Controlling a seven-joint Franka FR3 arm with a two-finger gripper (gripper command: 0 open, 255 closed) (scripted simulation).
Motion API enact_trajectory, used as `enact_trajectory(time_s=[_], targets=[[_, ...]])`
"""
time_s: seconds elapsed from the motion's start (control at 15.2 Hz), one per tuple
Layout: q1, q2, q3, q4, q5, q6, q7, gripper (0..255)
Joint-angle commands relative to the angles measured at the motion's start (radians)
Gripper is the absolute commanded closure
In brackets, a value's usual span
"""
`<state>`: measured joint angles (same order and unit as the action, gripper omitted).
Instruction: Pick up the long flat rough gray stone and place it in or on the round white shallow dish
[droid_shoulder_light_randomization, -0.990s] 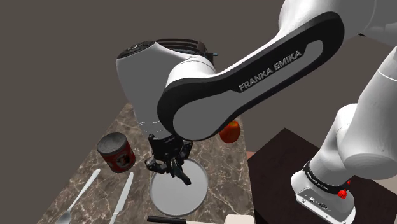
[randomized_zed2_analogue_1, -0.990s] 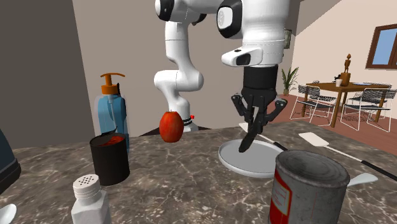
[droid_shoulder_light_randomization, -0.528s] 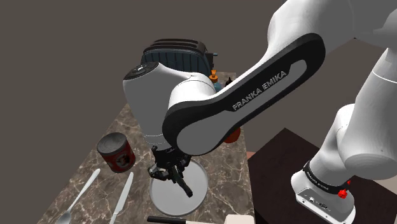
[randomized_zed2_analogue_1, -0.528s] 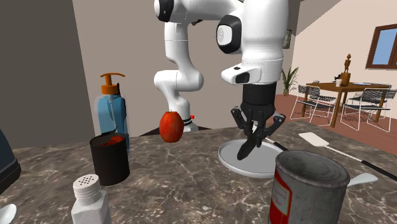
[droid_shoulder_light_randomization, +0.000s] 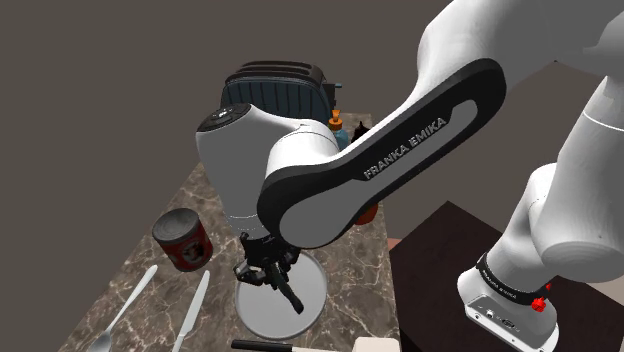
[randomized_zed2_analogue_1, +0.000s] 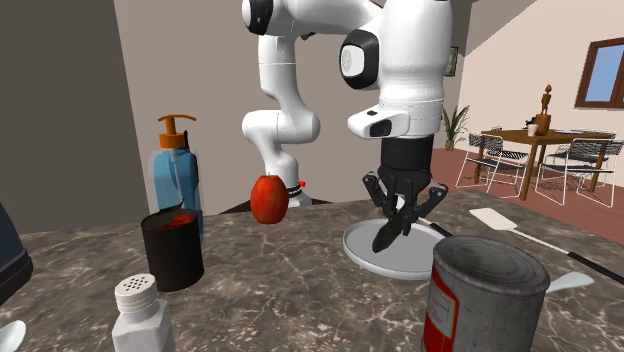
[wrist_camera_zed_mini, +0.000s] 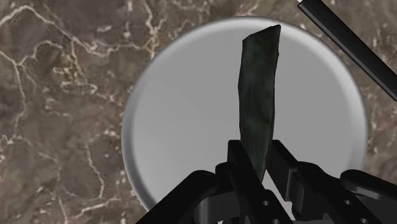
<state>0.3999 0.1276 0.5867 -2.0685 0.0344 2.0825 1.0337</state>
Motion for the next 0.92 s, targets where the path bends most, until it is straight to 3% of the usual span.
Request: enact_trajectory(time_s=[0.0, 0.33, 0.59, 0.86], targets=[[0.0, 0.0, 0.0, 0.0, 0.0, 0.0, 0.0, 0], [0.0, 0.0, 0.0, 0.0, 0.0, 0.0, 0.0, 0], [-0.011, -0.043, -0.001, 0.087, 0.022, -0.124, -0.017, 0], [-0.011, -0.043, -0.001, 0.087, 0.022, -0.124, -0.017, 0]])
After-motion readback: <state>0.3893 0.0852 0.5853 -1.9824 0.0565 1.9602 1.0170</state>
